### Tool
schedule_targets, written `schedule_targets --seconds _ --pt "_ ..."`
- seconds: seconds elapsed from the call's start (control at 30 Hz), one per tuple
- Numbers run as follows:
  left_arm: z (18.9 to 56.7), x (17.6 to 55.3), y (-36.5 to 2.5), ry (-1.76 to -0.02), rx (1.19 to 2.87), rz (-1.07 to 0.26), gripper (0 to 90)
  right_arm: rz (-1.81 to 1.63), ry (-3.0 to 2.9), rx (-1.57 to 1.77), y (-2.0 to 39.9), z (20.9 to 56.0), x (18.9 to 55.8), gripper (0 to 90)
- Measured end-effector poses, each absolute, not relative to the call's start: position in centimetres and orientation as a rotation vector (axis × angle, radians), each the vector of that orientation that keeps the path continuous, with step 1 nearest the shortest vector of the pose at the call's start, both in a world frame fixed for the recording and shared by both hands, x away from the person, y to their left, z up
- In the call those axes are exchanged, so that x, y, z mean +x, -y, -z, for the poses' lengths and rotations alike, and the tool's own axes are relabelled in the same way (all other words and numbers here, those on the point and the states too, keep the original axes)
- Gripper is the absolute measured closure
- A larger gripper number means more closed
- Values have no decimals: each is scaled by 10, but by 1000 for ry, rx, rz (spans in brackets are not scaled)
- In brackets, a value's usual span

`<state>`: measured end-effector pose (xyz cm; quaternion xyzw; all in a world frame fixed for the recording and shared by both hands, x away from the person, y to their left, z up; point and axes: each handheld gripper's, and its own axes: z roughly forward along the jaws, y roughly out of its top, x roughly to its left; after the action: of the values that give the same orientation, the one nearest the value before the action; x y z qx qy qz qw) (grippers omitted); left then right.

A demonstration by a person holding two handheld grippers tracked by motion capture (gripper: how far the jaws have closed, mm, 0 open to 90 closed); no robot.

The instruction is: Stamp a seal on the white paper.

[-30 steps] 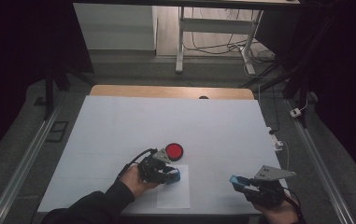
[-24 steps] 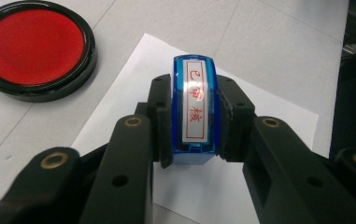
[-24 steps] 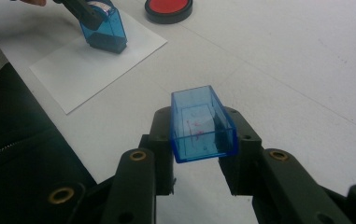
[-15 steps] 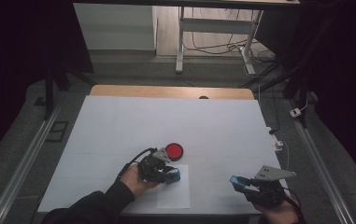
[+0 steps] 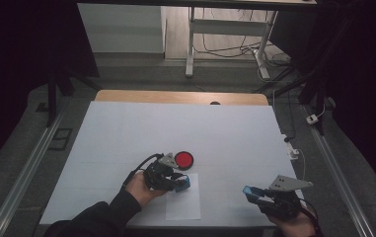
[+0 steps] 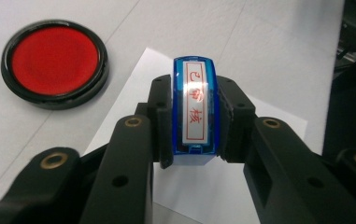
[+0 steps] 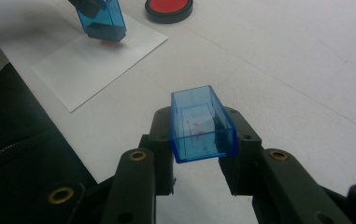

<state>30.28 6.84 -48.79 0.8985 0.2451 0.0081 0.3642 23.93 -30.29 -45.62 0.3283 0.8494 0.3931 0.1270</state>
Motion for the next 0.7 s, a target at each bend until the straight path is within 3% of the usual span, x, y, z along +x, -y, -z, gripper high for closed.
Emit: schedule_targets --seconds 0.7 --pt "452 291 -90 -540 2206 -29 701 -1146 -2467 959 304 456 239 682"
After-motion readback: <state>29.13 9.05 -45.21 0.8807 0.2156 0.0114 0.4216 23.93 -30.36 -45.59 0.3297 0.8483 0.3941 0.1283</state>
